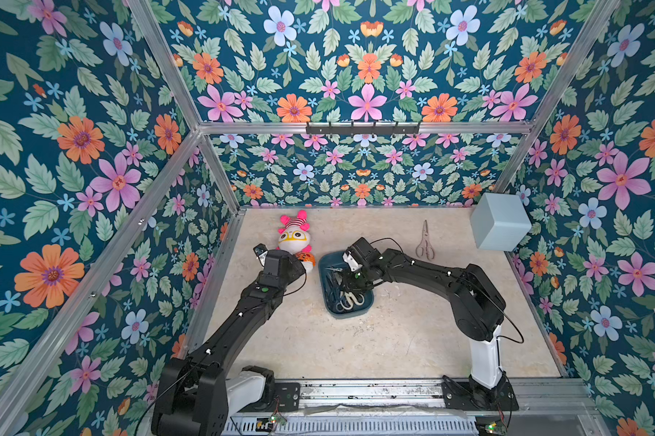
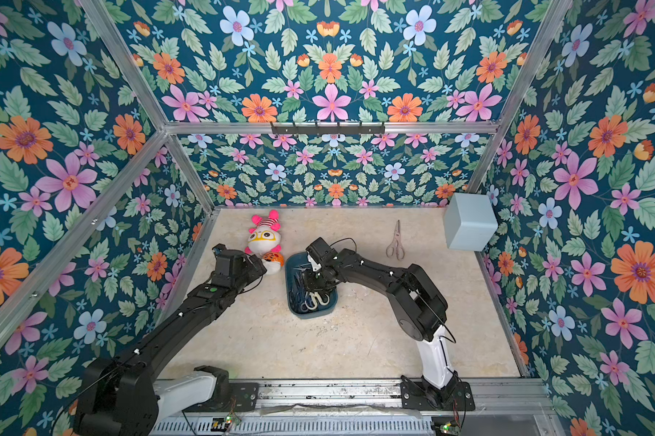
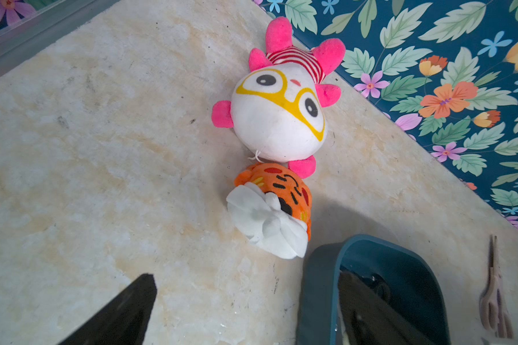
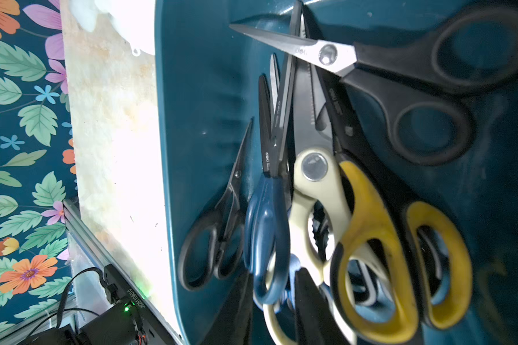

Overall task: Take the scissors out of the storage box
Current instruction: Pick up the scissors from the storage box.

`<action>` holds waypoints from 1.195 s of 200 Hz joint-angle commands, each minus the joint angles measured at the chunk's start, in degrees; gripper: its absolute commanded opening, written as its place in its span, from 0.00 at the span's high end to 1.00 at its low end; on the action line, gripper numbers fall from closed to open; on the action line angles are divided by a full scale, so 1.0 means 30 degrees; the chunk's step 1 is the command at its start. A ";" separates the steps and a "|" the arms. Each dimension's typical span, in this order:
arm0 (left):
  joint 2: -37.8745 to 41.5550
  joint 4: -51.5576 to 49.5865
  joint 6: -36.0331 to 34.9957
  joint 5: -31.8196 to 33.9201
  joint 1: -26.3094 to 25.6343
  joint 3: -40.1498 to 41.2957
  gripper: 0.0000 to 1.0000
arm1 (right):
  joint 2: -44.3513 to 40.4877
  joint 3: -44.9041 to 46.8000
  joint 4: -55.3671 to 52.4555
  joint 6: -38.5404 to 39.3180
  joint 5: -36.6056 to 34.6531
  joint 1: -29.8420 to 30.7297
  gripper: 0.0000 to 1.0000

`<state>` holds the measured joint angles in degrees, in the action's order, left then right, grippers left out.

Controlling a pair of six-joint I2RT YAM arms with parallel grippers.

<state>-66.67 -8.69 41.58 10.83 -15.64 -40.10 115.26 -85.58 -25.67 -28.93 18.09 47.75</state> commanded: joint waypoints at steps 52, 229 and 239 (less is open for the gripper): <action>0.0169 -0.0067 -0.0180 0.0431 0.0002 0.0063 0.01 | 0.0383 -0.0271 -0.0106 0.0121 0.0385 0.0108 0.77; 0.0541 -0.0326 -0.0378 0.0741 0.0055 0.0066 0.01 | -0.0240 -0.1422 -0.1392 0.0620 -0.0440 0.0276 0.96; 0.0530 -0.0327 -0.0428 0.0798 0.0028 -0.0018 0.01 | -0.0491 -0.1702 -0.1835 0.0883 -0.0711 0.0286 0.96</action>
<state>-65.32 -8.99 41.32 12.25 -15.59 -39.68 115.42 -89.08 -28.62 -28.29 18.41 48.51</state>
